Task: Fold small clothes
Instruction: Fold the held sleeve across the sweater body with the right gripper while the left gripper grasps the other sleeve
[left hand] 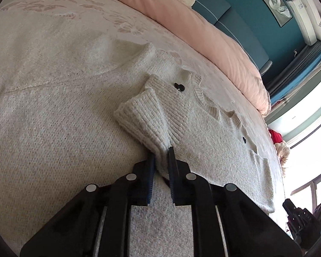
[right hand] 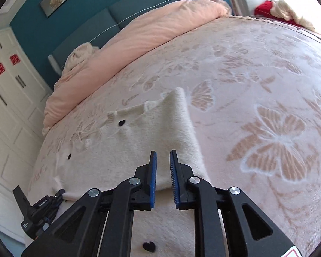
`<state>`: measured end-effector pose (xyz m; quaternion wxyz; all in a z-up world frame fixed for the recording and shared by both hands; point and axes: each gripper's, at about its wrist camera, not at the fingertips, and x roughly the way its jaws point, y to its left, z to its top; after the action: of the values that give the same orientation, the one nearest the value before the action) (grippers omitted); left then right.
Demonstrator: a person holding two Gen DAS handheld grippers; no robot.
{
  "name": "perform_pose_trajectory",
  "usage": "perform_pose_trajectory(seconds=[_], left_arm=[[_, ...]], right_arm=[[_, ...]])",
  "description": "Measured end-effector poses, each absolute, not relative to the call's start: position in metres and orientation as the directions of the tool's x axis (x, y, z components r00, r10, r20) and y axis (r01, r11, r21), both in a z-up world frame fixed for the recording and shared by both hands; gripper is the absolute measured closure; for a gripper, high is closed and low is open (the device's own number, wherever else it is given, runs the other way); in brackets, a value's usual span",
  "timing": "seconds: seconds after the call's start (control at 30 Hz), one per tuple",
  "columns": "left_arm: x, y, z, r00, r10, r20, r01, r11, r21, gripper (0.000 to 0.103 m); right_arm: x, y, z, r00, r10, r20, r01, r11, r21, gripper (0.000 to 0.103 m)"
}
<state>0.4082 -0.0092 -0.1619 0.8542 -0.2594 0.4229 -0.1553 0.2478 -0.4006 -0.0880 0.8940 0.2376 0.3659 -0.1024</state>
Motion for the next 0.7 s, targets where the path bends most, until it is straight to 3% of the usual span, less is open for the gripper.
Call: perform_pose_trajectory(seconds=[0.07,0.1,0.13,0.27,0.33,0.43,0.5,0.57,0.63,0.67,0.7], left_arm=[[0.407,-0.008,-0.163,0.603,-0.484,-0.634,0.054,0.818,-0.573,0.090],[0.407,-0.008,-0.163,0.605,-0.485,-0.632,0.056,0.817,-0.574,0.090],[0.407,-0.008,-0.164,0.607,-0.485,-0.630,0.058,0.817,-0.573,0.090],[0.405,-0.008,-0.167,0.617,-0.483,-0.621,0.070,0.820,-0.568,0.090],[0.404,-0.006,-0.170,0.621,-0.492,-0.610,0.073,0.811,-0.580,0.090],[0.405,-0.005,-0.170,0.617,-0.497,-0.610,0.070,0.807,-0.587,0.090],[0.405,0.003,-0.167,0.596,-0.518,-0.614,0.048,0.786,-0.617,0.087],[0.399,0.022,-0.156,0.580,-0.542,-0.608,0.002,0.748,-0.664,0.078],[0.384,0.062,-0.137,0.643,-0.517,-0.565,-0.026,0.723,-0.690,0.052],[0.378,0.088,-0.127,0.684,-0.473,-0.555,-0.047,0.731,-0.680,0.046],[0.376,0.115,-0.119,0.716,-0.406,-0.568,-0.090,0.753,-0.651,0.032]], right_arm=[[0.276,-0.400,-0.117,0.636,-0.022,-0.771,0.365,0.889,0.276,0.090],[0.284,-0.405,-0.139,0.579,-0.035,-0.815,0.410,0.877,0.253,0.098],[0.283,-0.410,-0.148,0.578,-0.020,-0.816,0.431,0.856,0.285,0.101],[0.257,-0.412,-0.123,0.666,-0.087,-0.741,0.455,0.834,0.312,0.100],[0.256,-0.416,-0.151,0.598,-0.068,-0.799,0.472,0.836,0.281,0.103],[0.242,-0.411,-0.131,0.627,-0.092,-0.774,0.487,0.821,0.297,0.102],[0.224,-0.395,-0.115,0.665,-0.090,-0.741,0.467,0.825,0.318,0.089],[0.208,-0.370,-0.111,0.676,-0.055,-0.735,0.407,0.859,0.309,0.089],[0.194,-0.342,-0.118,0.665,-0.043,-0.746,0.338,0.908,0.248,0.087],[0.187,-0.328,-0.126,0.653,-0.031,-0.757,0.298,0.929,0.220,0.084],[0.183,-0.317,-0.137,0.629,-0.019,-0.777,0.277,0.939,0.201,0.078]])
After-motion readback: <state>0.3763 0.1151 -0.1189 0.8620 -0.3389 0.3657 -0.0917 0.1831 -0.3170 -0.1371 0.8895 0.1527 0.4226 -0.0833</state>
